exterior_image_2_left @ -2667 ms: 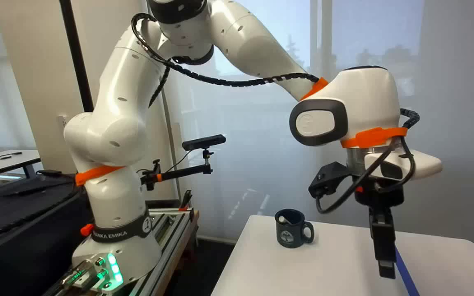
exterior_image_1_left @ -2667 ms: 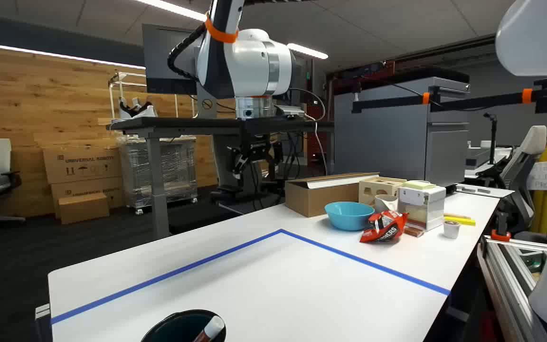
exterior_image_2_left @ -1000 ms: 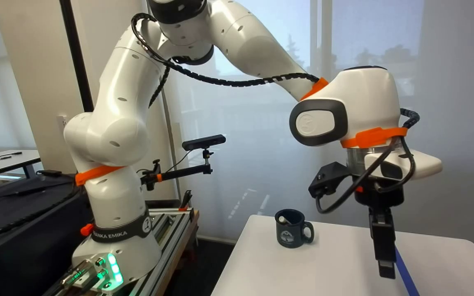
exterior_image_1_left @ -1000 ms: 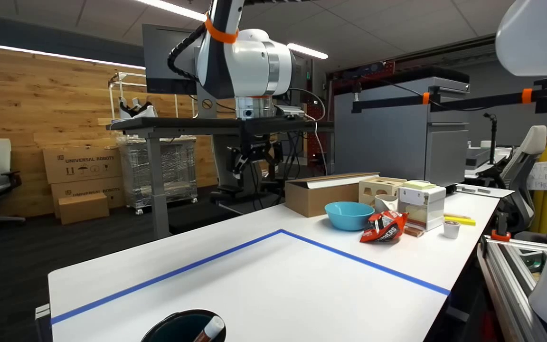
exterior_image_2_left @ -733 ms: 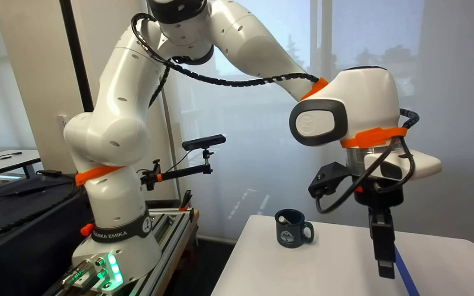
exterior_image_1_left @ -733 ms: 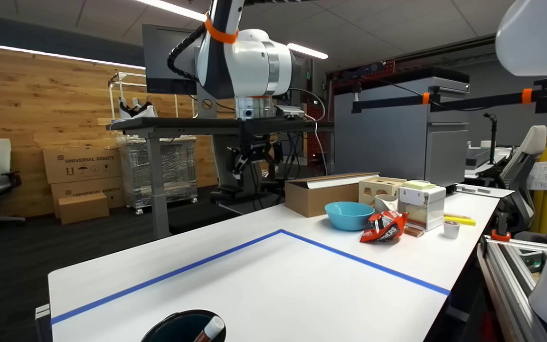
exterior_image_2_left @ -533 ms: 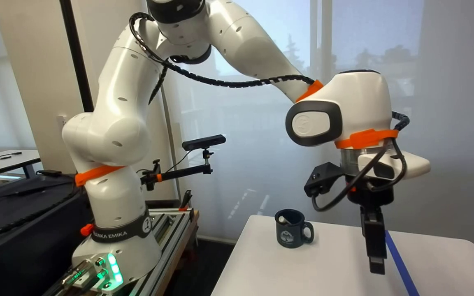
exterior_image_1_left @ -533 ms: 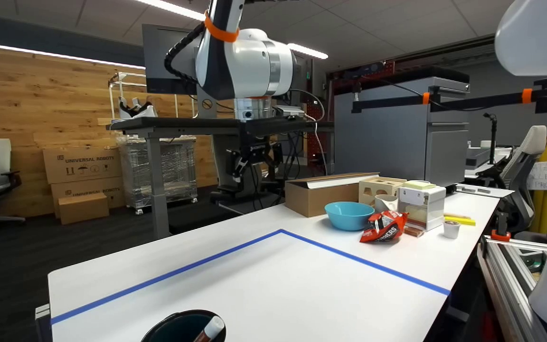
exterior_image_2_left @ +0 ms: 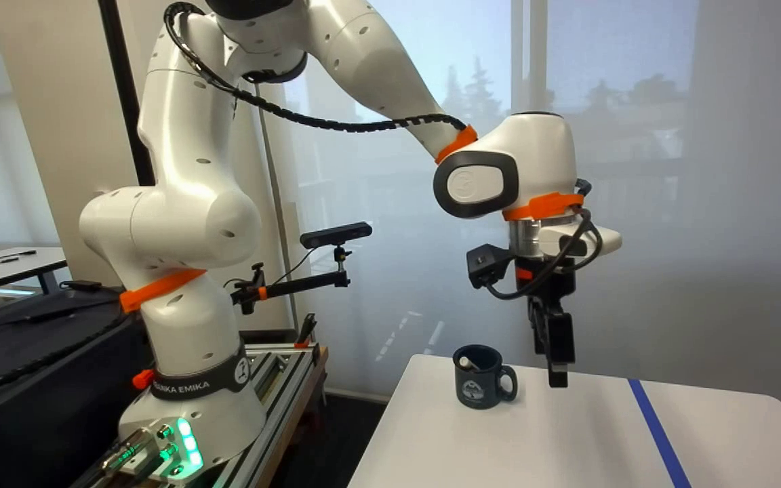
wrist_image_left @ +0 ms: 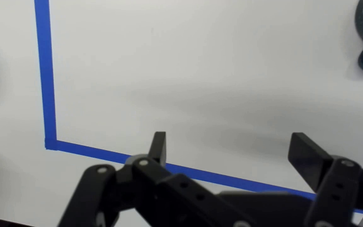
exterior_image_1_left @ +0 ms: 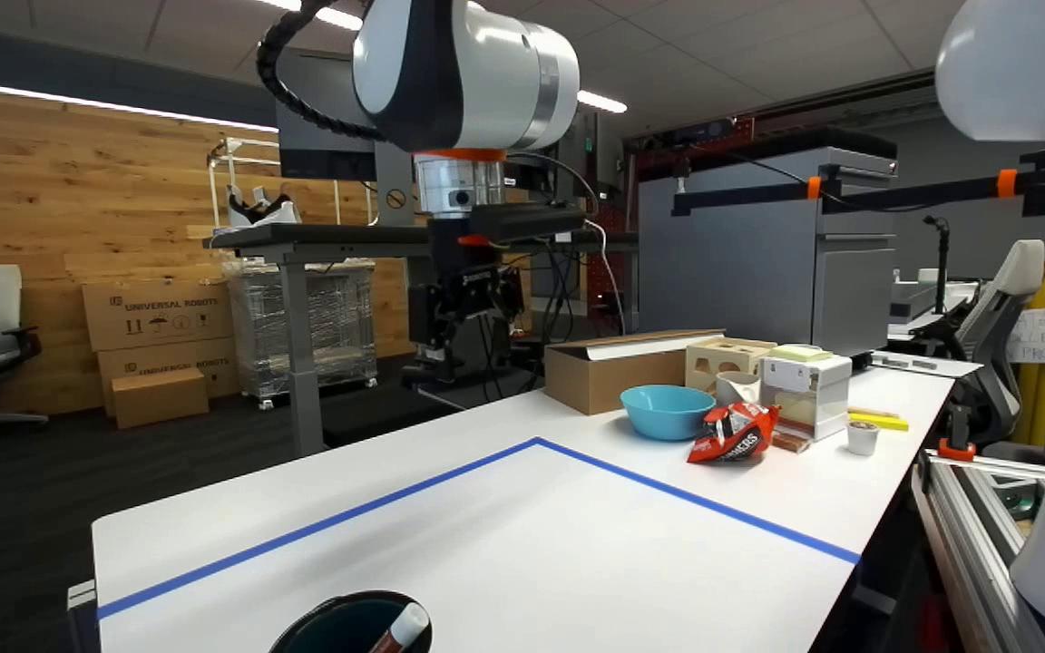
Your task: Pick up the marker from the cup and put it on the table
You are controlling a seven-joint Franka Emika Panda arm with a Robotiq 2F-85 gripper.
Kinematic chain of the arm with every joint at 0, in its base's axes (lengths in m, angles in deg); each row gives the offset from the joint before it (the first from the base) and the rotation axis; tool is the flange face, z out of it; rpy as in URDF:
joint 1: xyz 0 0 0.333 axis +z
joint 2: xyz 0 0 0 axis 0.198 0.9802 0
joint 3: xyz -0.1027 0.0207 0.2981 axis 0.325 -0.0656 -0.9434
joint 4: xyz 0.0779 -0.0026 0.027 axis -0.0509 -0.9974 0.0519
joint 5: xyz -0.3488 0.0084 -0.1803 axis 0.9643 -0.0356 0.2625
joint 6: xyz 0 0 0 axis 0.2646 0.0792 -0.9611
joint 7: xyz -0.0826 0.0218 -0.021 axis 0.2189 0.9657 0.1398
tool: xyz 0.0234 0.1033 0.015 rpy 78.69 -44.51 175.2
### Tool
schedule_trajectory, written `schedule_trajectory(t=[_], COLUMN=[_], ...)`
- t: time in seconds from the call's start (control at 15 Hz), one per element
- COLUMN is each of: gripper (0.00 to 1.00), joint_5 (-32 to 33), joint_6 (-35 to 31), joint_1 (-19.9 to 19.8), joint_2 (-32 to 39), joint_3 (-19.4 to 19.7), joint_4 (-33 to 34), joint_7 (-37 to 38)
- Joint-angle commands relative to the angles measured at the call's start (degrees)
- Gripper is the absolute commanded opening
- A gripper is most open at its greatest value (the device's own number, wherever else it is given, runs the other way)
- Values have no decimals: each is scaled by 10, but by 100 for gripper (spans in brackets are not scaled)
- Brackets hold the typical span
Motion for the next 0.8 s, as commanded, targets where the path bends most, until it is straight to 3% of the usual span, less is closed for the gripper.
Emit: schedule_trajectory(t=[0.0, 0.2, 0.73], gripper=[100, 100, 100], joint_5=[60, 66, 75], joint_6=[9, 26, 110], joint_1=[64, 91, 127], joint_2=[71, 97, 144], joint_3=[46, 56, 40], joint_4=[-27, -36, -70], joint_7=[-14, -53, -174])
